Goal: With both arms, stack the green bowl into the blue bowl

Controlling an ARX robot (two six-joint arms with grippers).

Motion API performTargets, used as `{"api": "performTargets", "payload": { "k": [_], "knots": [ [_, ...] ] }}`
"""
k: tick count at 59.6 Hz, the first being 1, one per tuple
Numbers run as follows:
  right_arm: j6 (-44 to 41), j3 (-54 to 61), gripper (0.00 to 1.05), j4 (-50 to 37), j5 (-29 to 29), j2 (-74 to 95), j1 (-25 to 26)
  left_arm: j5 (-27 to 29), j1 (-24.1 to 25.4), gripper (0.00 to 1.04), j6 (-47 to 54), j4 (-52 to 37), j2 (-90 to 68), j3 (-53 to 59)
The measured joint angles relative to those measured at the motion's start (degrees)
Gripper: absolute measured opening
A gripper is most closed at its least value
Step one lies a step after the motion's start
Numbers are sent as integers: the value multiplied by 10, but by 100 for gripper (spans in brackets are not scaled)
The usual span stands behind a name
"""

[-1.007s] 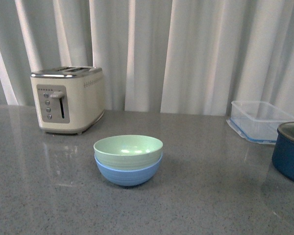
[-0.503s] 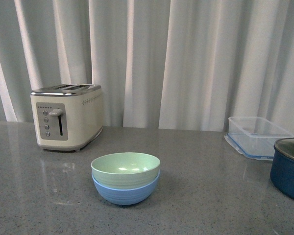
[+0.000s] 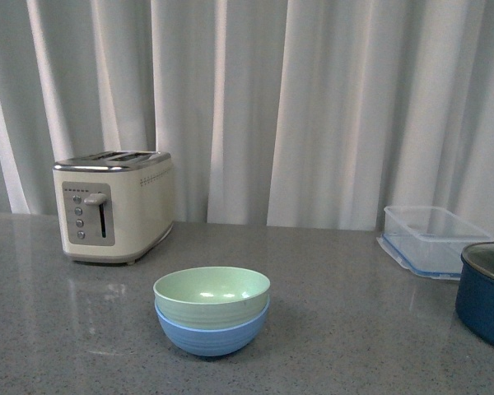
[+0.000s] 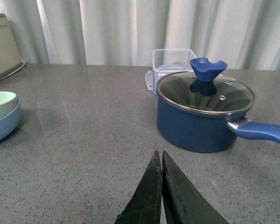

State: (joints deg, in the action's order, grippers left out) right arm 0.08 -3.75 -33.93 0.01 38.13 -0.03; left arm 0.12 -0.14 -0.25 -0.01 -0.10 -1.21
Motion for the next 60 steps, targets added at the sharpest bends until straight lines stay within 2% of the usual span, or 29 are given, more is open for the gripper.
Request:
{"api": "performTargets", "payload": {
  "k": [7,13,60],
  "knots": [
    [0,11,1,27,0,-38,0,0,0,98,0,0,0,0],
    [0,33,1,14,0,-51,0,0,0,98,0,0,0,0],
    [0,35,1,214,0,-258,0,0,0,98,0,0,0,0]
  ]
}}
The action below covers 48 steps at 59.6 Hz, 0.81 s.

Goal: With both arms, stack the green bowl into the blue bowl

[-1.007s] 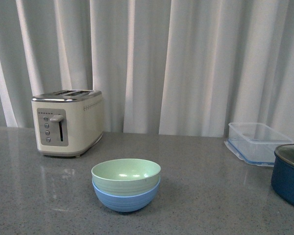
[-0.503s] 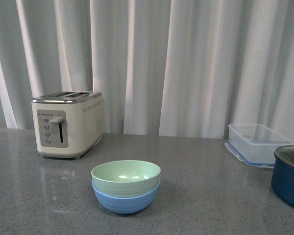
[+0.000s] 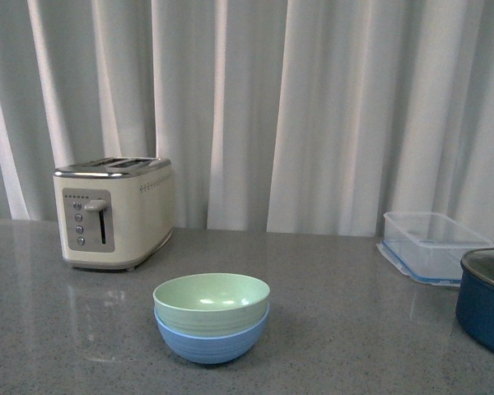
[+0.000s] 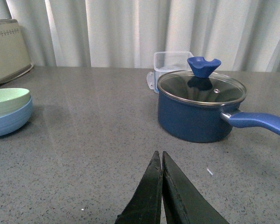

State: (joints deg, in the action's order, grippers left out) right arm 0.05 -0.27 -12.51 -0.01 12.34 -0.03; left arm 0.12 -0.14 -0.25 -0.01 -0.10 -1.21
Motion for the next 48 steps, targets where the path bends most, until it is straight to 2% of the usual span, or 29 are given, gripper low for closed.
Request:
{"api": "performTargets", "payload": {
  "k": [10,16,32,48],
  "knots": [
    [0,0,1,23,0,-23,0,0,0,98,0,0,0,0],
    [0,0,1,120,0,-103,0,0,0,98,0,0,0,0],
    [-1,0,1,124,0,-120,0,0,0,98,0,0,0,0],
    [-1,0,48,124,0,-120,0,0,0,98,0,0,0,0]
  ]
}}
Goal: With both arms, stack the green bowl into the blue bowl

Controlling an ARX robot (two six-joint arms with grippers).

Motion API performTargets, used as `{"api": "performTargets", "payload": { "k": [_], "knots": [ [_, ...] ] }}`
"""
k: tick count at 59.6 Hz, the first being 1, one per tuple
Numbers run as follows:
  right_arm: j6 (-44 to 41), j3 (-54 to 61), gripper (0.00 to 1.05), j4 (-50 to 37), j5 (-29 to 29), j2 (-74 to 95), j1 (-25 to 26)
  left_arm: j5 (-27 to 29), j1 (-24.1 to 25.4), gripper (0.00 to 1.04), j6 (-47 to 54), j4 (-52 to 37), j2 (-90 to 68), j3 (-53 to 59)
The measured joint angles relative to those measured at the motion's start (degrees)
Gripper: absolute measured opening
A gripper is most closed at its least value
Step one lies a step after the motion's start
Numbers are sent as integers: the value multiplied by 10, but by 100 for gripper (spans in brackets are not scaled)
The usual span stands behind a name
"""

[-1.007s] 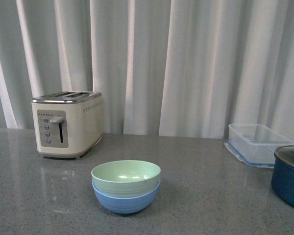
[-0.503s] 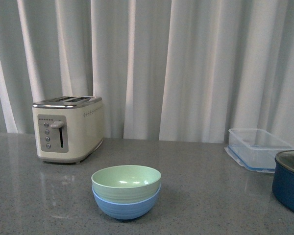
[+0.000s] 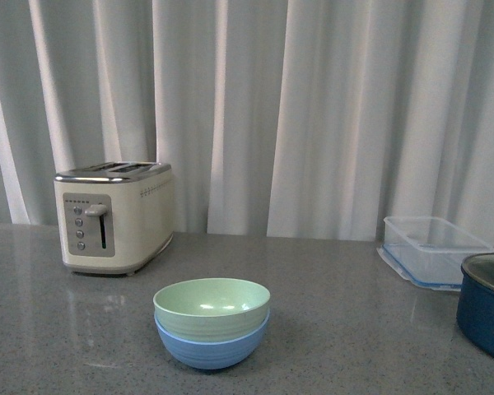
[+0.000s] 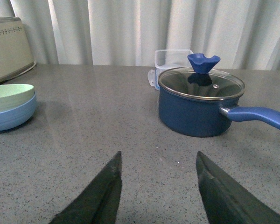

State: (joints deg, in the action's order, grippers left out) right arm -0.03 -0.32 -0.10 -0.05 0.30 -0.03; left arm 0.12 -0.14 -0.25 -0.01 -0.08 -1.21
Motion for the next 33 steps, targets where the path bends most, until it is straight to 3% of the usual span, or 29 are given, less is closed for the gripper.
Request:
{"api": "performTargets", "payload": {
  "k": [5,9,14,33],
  "knots": [
    [0,0,62,0,0,0,0,0,0,98,0,0,0,0],
    [0,0,81,0,0,0,0,0,0,98,0,0,0,0],
    [0,0,96,0,0,0,0,0,0,98,0,0,0,0],
    [0,0,95,0,0,0,0,0,0,98,0,0,0,0]
  ]
}}
